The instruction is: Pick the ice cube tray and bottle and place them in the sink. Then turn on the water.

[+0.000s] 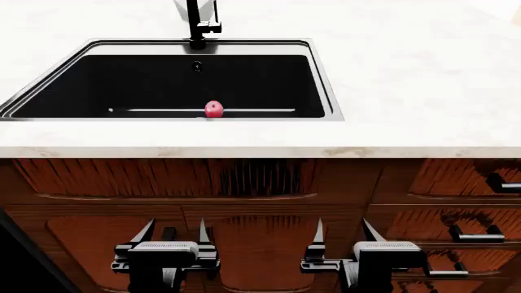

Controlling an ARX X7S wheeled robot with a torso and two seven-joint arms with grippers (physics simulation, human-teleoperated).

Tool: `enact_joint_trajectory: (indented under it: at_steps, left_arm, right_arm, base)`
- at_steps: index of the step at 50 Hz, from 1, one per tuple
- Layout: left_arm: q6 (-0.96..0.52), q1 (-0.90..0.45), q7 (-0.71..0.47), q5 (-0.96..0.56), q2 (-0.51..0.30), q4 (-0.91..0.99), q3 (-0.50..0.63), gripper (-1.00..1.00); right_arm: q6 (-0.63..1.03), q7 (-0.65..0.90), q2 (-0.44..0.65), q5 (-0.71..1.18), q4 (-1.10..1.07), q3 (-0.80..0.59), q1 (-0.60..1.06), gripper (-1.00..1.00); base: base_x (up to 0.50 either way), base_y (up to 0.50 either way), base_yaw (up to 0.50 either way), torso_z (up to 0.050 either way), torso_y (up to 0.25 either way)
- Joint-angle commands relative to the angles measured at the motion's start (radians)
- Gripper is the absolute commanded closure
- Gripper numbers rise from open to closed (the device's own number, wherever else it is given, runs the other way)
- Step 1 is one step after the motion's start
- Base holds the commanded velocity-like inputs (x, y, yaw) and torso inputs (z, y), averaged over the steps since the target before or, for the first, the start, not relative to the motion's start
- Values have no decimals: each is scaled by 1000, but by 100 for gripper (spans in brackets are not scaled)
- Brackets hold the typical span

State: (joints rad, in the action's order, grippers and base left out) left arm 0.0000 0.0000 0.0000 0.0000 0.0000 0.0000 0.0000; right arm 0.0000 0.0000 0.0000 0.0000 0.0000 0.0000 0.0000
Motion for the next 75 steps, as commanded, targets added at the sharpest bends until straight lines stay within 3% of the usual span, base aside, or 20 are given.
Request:
enact_joint_trajectory:
  at_steps: [1,9,19,26,32,36,40,75]
  left_arm:
    - [-12,0,-18,-17,-15,10,19,-100]
    - [-72,7,-33,-71,-48,90,38,-100]
    - [-385,-98,-40,-104,-112,373,42,-100]
    - [-737,-408,-6,-175,-161,531,41,-100]
    - [-960,-752,6,-228,-174,441,10,-100]
    - [-970,-902,3,-216,-175,281,14,-100]
    - [-923,-970,1,-204,-170,152,13,-100]
    - [-885,-912,20,-263,-164,130,2,-100]
  right_arm:
    - [3,20,15,15,-4,-20,0,-100]
    - [50,69,41,33,-81,-53,2,-100]
    - [330,87,99,20,-340,-59,116,-100]
    - [647,44,157,29,-445,-61,384,-100]
    - [849,-7,215,49,-374,-50,679,-100]
    - [877,-32,233,53,-257,-60,830,-100]
    - [861,-44,239,53,-140,-69,911,-100]
    - [868,-43,261,77,-72,-43,929,-100]
  base:
    - [0,0,0,0,0]
    - [0,0,0,25,0]
    - [0,0,0,50,0]
    - [0,0,0,50,0]
    - [0,0,0,50,0]
    - [0,0,0,50,0]
    - [0,0,0,50,0]
    - [0,-457,0,2,0]
